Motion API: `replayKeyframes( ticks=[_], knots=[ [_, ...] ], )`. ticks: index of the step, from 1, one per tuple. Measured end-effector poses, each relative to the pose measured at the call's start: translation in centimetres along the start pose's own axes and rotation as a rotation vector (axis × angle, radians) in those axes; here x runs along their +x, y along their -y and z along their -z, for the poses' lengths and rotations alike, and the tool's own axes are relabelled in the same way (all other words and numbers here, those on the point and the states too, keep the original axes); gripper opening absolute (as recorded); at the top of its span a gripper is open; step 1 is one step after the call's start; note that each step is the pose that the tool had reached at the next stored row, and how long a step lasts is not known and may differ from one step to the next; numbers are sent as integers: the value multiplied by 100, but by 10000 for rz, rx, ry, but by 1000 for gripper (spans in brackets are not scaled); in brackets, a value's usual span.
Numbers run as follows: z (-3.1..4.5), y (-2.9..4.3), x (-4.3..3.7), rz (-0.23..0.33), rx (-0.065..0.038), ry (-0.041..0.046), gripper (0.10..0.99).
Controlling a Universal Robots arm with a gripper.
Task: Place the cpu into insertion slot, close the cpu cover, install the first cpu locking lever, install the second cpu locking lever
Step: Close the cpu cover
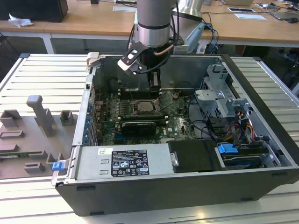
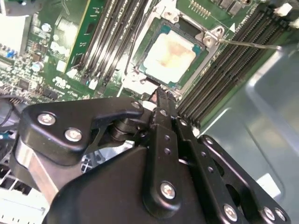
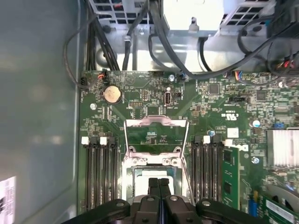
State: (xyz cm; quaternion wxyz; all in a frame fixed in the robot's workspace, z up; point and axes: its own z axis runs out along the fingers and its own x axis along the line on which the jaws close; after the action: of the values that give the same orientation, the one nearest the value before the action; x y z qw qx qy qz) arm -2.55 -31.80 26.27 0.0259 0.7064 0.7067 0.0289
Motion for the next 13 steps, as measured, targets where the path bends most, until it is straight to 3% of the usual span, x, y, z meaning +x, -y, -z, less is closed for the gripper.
replayKeyframes(
  ticks=[4, 5, 9, 13],
  knots=[
    [87, -10, 0, 1, 1, 1, 106],
    [86, -19, 1, 0, 0, -2, 106],
    [55, -206, 0, 0, 54, 1, 106],
    [27, -233, 0, 0, 74, 1, 106]
  ],
)
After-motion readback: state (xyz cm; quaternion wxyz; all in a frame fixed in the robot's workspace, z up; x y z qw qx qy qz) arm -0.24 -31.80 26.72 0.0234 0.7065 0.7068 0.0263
